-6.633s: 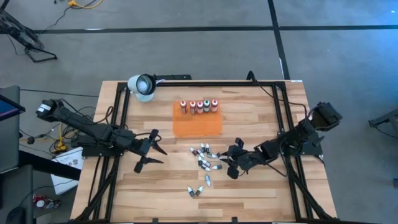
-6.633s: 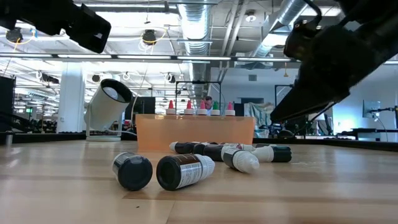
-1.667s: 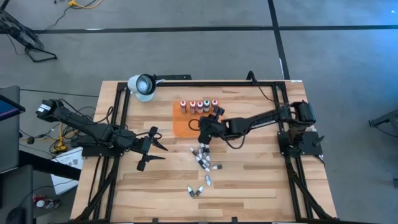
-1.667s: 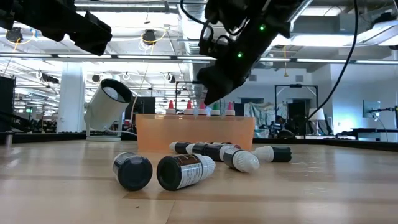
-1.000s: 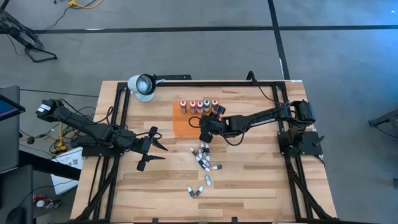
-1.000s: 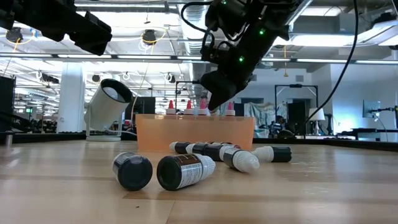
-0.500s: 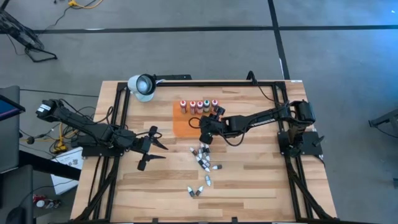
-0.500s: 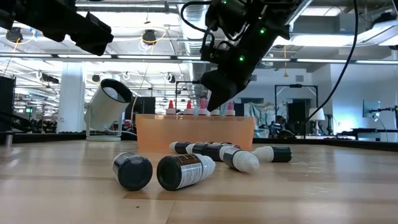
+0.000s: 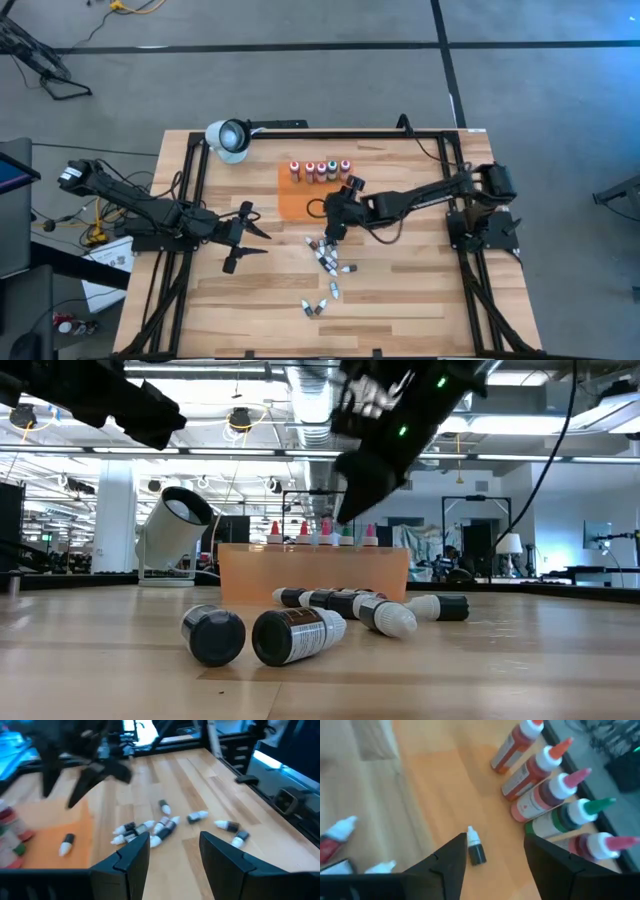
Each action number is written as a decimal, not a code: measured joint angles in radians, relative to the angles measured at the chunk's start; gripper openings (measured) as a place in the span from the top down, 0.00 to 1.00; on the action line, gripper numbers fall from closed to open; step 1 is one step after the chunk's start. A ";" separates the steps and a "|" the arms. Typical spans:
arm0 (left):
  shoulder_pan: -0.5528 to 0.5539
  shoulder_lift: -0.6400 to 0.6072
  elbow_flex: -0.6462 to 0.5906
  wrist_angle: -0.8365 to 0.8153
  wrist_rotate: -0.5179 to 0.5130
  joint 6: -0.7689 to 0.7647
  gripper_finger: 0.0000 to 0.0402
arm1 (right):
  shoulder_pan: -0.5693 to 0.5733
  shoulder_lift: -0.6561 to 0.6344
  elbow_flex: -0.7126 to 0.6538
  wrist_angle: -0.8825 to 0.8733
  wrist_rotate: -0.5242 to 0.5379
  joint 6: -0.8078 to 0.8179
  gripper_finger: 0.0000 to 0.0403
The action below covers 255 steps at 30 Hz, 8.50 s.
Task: Pick & Place food coloring
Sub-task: Put the small red food coloring bottle into the orange bin, then adjust the orange bin
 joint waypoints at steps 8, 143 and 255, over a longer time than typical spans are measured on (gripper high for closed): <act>0.000 0.119 0.000 0.063 -0.079 -0.043 0.58 | 0.195 -0.159 0.000 -0.091 0.007 0.019 0.56; 0.161 0.947 0.456 -0.092 -0.008 0.113 0.64 | 0.525 -0.191 -0.045 -0.215 0.193 0.269 0.67; 0.436 0.946 0.459 0.036 -0.126 0.064 0.57 | 0.505 -0.191 -0.045 -0.215 0.192 0.259 0.67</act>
